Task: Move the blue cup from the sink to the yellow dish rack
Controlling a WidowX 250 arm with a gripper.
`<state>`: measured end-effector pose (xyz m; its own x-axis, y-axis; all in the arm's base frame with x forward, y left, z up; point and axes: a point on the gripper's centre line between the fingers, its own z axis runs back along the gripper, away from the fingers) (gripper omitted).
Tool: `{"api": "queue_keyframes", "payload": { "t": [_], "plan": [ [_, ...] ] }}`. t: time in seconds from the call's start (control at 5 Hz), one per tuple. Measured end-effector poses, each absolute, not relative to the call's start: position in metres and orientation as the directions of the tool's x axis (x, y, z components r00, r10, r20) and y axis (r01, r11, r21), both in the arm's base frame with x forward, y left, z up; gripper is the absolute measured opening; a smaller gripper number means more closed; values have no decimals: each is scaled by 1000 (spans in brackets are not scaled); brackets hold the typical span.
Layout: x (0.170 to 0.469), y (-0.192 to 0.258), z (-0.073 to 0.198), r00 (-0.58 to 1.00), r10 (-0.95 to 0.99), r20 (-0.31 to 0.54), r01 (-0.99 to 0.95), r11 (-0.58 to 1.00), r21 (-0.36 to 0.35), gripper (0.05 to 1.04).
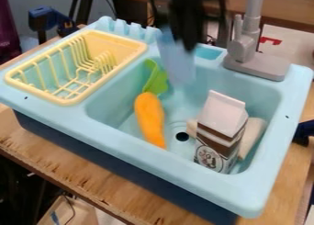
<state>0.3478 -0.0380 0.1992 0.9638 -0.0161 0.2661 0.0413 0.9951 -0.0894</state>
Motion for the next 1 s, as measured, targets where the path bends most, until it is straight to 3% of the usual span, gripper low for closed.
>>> {"api": "queue_keyframes", "payload": {
  "t": [0.2,0.4,0.6,1.0],
  "plan": [
    [327,-28,238,933,18,359,10,997,-74,81],
    [301,-14,257,939,44,342,-44,999,-7,81],
    [279,3,252,963,118,243,-140,987,77,81],
    [268,57,236,959,231,167,-259,951,168,81]
  ]
}}
